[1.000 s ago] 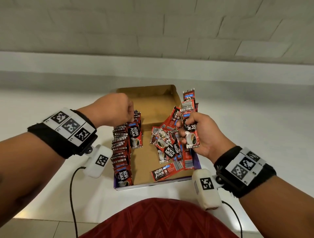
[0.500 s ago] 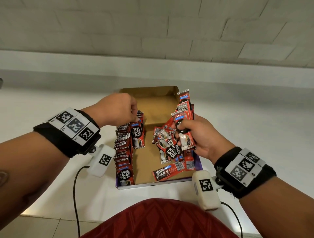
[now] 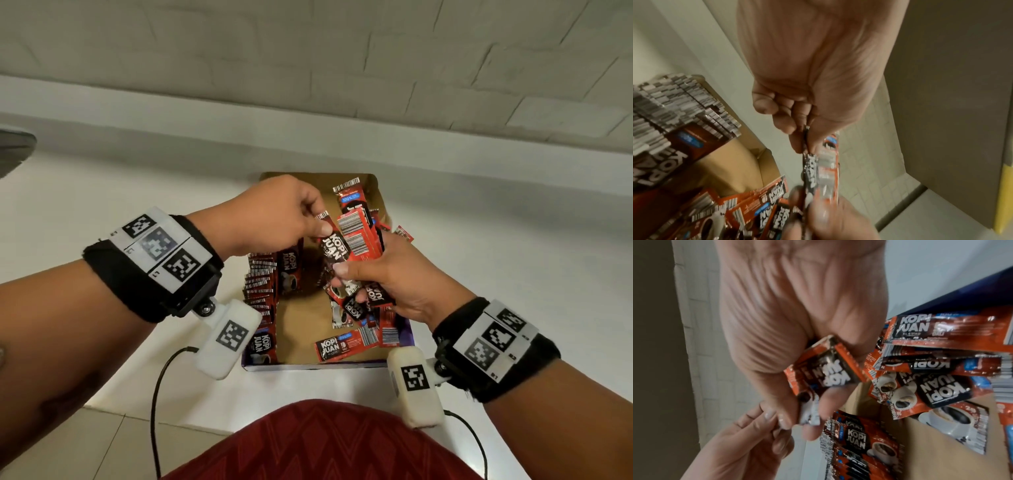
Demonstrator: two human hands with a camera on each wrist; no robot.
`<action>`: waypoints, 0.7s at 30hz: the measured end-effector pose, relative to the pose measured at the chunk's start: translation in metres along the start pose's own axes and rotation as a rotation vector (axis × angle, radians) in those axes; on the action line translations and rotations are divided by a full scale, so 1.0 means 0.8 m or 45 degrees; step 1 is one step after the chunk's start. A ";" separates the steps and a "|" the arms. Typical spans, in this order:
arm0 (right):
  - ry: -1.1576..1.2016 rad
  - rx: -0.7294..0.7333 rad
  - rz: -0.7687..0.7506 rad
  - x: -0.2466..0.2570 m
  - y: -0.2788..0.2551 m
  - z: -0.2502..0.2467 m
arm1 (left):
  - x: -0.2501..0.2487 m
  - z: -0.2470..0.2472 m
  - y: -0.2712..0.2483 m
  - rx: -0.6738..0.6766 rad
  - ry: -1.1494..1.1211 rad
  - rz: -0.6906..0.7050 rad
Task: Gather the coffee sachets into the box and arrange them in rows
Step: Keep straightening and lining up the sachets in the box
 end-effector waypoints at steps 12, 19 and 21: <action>-0.407 -0.468 -0.062 -0.009 0.017 -0.026 | 0.027 -0.043 -0.010 -0.213 0.218 -0.137; -0.696 -0.425 -0.036 -0.023 0.041 0.015 | 0.053 0.004 0.005 0.112 0.636 -0.132; -0.630 -0.382 0.048 -0.039 0.056 0.028 | 0.061 0.009 0.008 0.118 0.665 -0.139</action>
Point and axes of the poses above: each hand's wrist, its own y-axis towards the middle knuckle, its own z-axis out of the palm, x = y × z, the point moved 5 cm from there along y, towards the middle knuckle, and after that the axes turned 6 degrees about z, right-handed, at the moved point
